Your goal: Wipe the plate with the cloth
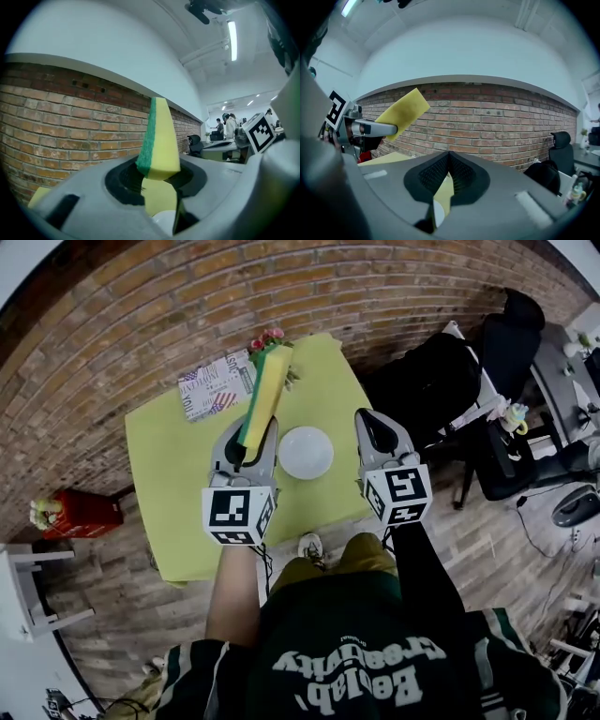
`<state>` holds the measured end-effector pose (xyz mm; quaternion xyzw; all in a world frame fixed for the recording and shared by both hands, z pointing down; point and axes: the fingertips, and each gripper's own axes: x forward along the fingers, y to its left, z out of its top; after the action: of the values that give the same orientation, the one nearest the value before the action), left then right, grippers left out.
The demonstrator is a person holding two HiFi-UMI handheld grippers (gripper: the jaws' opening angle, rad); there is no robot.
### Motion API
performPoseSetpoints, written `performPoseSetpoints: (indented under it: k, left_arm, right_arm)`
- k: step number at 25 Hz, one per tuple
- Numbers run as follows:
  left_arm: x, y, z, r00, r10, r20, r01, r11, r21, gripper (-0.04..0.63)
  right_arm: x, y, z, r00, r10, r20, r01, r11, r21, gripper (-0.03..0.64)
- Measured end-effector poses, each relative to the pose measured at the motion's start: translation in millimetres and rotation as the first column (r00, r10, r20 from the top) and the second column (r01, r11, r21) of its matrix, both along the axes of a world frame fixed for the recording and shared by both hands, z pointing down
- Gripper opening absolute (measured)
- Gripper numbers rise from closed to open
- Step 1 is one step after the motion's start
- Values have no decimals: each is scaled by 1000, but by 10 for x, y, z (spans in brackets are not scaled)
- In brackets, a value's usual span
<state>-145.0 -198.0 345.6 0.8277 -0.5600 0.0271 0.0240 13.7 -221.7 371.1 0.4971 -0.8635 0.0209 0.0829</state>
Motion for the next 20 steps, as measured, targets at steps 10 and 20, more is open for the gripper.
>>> performPoseSetpoints:
  k: [10,20]
  left_arm:
    - [60,-388,238,999,30,17,-30,999,-45,130]
    - [214,-531,1158,988,90,129,-53,963,-263,130]
  right_arm:
    - [30,-354,157,1000,18,-19,-19,999,-29,14]
    - [-39,-534,389,1000,12,-23,-14,996,-83,14]
